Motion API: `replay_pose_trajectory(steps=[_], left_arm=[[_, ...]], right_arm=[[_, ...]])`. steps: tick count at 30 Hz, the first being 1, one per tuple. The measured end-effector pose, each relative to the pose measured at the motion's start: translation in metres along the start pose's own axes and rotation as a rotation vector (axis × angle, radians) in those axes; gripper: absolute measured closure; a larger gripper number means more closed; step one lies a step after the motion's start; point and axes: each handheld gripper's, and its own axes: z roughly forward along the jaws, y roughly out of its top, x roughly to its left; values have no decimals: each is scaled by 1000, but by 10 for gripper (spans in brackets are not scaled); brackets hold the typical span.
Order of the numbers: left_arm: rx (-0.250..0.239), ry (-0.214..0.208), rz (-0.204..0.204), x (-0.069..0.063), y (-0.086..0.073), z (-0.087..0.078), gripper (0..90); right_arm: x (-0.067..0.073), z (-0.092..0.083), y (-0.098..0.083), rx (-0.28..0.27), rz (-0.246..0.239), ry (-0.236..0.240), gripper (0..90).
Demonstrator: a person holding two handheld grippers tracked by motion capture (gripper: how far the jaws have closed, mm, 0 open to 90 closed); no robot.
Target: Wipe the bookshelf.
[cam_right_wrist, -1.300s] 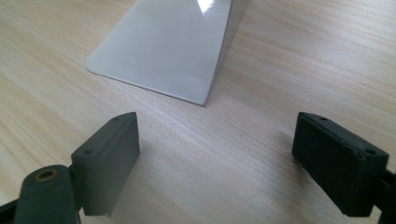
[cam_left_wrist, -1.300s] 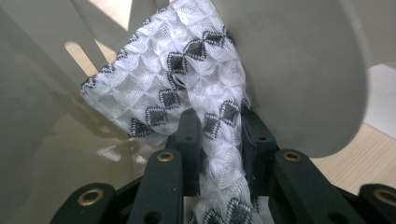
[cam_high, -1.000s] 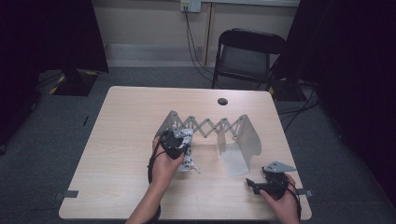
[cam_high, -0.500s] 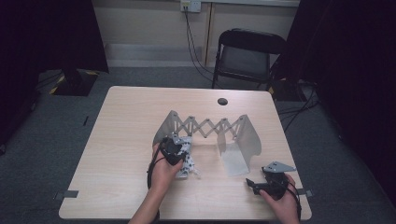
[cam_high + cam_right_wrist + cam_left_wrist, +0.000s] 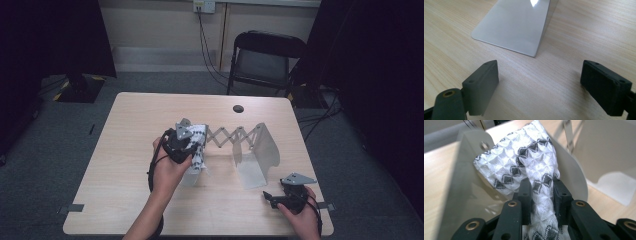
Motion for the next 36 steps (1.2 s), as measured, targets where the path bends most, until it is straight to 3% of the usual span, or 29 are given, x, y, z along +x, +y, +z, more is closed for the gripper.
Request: replay_pose_trajectory(steps=[8,14,21,36], left_arm=[[52,10,-28,1,-11,20,724],[74,34,-2,-2,-16,23,725],[107,14,15,-8,-28,33,727],[196,-28,-36,-11,-68,59,726]], right_arm=[[0,0,0,1,-2,2,142],[0,0,0,1,-2,3,142],[0,0,0,1,-2,3,142],[0,0,0,1,-2,3,142]])
